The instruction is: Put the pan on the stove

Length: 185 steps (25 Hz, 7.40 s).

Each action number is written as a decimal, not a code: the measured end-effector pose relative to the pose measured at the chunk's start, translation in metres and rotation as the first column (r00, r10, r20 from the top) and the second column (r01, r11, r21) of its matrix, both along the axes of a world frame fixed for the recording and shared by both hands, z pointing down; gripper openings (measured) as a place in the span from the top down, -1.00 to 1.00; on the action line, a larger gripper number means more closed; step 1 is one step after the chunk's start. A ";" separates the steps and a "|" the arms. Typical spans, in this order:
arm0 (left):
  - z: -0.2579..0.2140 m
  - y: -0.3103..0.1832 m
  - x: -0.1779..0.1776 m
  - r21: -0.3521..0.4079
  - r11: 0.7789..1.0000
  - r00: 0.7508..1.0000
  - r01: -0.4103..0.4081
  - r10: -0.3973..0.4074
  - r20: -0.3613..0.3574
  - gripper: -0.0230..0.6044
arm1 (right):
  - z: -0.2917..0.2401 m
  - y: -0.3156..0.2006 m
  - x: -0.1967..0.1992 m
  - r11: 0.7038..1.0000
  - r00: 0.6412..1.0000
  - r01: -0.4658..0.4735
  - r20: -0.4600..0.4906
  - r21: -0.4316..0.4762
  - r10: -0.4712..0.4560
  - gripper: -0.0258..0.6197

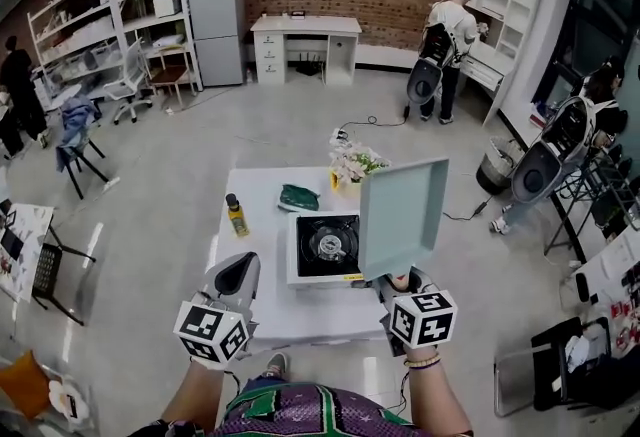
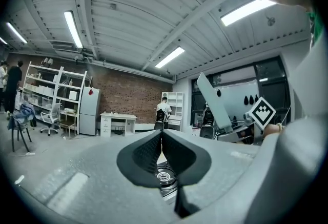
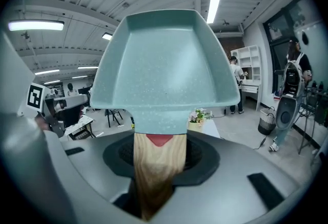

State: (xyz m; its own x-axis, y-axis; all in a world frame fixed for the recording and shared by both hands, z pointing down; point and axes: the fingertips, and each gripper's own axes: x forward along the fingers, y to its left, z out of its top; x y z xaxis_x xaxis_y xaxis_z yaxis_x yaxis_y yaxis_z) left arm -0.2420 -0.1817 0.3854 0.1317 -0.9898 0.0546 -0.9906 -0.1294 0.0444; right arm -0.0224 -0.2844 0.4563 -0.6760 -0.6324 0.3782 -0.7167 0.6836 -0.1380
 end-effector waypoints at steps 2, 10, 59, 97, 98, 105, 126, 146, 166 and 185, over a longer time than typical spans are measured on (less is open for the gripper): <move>0.005 -0.010 -0.006 -0.005 1.000 1.000 -0.016 0.016 -0.009 0.87 | 0.007 -0.005 -0.006 1.000 1.000 -0.014 -0.017 -0.013 0.013 0.47; 0.032 -0.043 -0.031 -0.042 0.996 0.996 -0.082 0.081 -0.030 0.87 | 0.039 -0.021 -0.034 0.996 0.995 -0.056 -0.082 -0.069 0.050 0.47; 0.099 -0.099 -0.113 -0.140 0.914 0.923 -0.381 0.366 -0.122 0.87 | 0.243 -0.047 -0.100 0.854 0.888 -0.284 -0.456 -0.435 0.063 0.47; 0.117 -0.110 -0.134 -0.141 0.909 0.912 -0.393 0.365 -0.187 0.87 | 0.294 -0.060 -0.105 0.668 0.797 -0.415 -0.601 -0.617 -0.059 0.45; 0.117 -0.109 -0.133 -0.138 0.906 0.909 -0.399 0.372 -0.188 0.87 | 0.294 -0.059 -0.105 0.662 0.799 -0.417 -0.598 -0.623 -0.060 0.44; 0.113 -0.105 -0.132 -0.124 0.898 0.898 -0.422 0.395 -0.193 0.87 | 0.278 -0.065 -0.111 0.665 0.829 -0.392 -0.557 -0.636 -0.043 0.27; 0.103 -0.101 -0.095 -0.125 0.915 0.919 -0.384 0.365 -0.150 0.87 | 0.213 -0.081 -0.080 0.804 0.921 -0.306 -0.371 -0.510 0.115 0.25; 0.078 -0.089 -0.017 -0.160 0.982 0.987 -0.105 0.084 -0.137 0.87 | 0.124 -0.093 0.005 0.992 0.994 -0.042 -0.109 -0.115 0.029 0.47; 0.016 -0.044 0.059 0.026 0.996 0.996 0.089 -0.089 -0.010 0.86 | -0.007 -0.057 0.042 0.971 0.977 0.177 0.094 0.158 -0.193 0.47; -0.015 -0.021 0.091 0.083 0.990 0.993 0.115 -0.117 0.014 0.87 | -0.058 -0.036 0.058 0.950 0.958 0.193 0.163 0.246 -0.237 0.71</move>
State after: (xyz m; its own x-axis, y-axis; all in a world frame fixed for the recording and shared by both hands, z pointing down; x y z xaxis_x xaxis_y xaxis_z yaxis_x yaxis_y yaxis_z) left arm -0.1510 -0.2023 0.3700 0.0154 -0.9996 -0.0255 -0.9997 -0.0159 0.0198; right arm 0.0357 -0.3205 0.3981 -0.8500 -0.5180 0.0961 -0.5253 0.8471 -0.0804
